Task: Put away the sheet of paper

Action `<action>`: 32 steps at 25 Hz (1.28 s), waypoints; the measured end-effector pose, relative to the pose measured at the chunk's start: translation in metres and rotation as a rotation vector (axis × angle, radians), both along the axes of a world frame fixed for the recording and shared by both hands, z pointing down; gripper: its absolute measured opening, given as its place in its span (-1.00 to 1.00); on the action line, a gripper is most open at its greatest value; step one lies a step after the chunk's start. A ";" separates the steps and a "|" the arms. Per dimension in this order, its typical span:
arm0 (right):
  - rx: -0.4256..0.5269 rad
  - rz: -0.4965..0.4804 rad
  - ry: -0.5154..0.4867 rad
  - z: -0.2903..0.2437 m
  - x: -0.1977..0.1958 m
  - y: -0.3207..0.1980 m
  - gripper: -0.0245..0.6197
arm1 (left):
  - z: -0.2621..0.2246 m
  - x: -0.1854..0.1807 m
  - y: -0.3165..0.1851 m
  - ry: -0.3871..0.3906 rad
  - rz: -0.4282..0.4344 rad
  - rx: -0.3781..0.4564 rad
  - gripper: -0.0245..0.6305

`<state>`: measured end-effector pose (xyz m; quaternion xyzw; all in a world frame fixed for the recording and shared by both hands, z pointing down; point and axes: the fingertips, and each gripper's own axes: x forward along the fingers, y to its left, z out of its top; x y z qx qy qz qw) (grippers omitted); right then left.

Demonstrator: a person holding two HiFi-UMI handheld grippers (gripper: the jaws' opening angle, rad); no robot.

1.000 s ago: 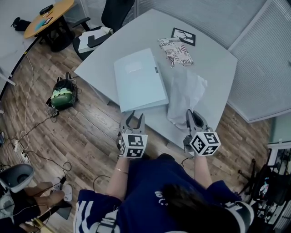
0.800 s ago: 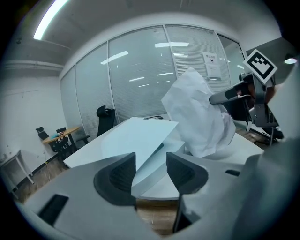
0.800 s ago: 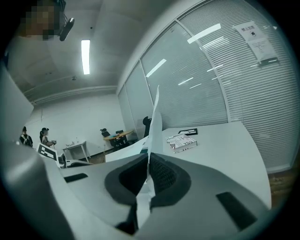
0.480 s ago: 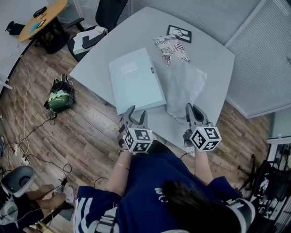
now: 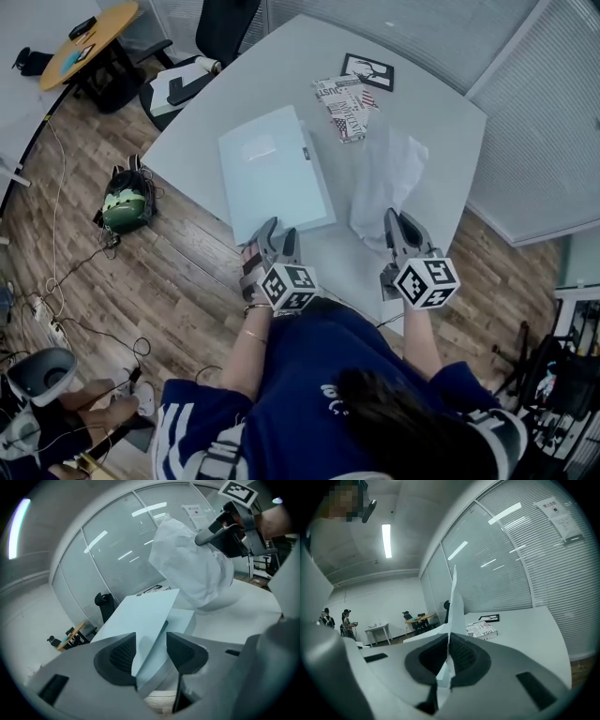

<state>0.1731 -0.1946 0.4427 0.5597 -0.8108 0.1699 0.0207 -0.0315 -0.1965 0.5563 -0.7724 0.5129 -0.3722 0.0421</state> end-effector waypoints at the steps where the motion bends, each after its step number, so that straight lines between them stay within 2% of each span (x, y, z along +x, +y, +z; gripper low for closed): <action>1: 0.001 -0.002 0.000 0.000 0.001 -0.001 -0.89 | 0.001 0.001 -0.003 -0.029 0.010 0.019 -0.34; 3: 0.001 -0.004 -0.009 0.001 0.002 -0.004 -0.89 | 0.002 0.000 -0.007 -0.070 0.023 0.053 -0.34; 4: 0.000 -0.004 -0.015 0.002 0.003 -0.004 -0.89 | 0.001 0.000 -0.009 -0.067 0.021 0.060 -0.34; 10: -0.004 -0.015 -0.027 0.006 -0.002 -0.004 -0.89 | -0.017 -0.004 -0.015 0.037 -0.014 0.075 -0.37; 13: -0.005 -0.021 -0.025 0.006 -0.004 -0.005 -0.89 | -0.024 -0.005 -0.015 0.107 -0.020 0.092 -0.59; 16: -0.007 -0.033 -0.025 0.006 -0.007 -0.005 -0.89 | -0.030 -0.011 -0.013 0.165 -0.037 0.105 -0.66; 18: -0.017 -0.044 -0.034 0.005 -0.008 -0.005 -0.89 | -0.037 -0.017 -0.013 0.244 -0.076 0.116 -0.69; 21: -0.018 -0.082 -0.054 -0.005 -0.011 -0.003 -0.89 | -0.054 -0.032 -0.012 0.427 -0.166 0.127 -0.70; 25: 0.013 -0.163 -0.010 -0.023 -0.025 -0.006 -0.89 | -0.072 -0.062 -0.010 0.628 -0.301 0.158 -0.73; 28: 0.018 -0.223 -0.005 -0.032 -0.036 -0.009 -0.89 | -0.078 -0.079 -0.007 0.718 -0.371 0.176 -0.74; 32: 0.025 -0.306 0.010 -0.039 -0.058 -0.012 -0.89 | -0.076 -0.101 -0.003 0.770 -0.430 0.194 -0.74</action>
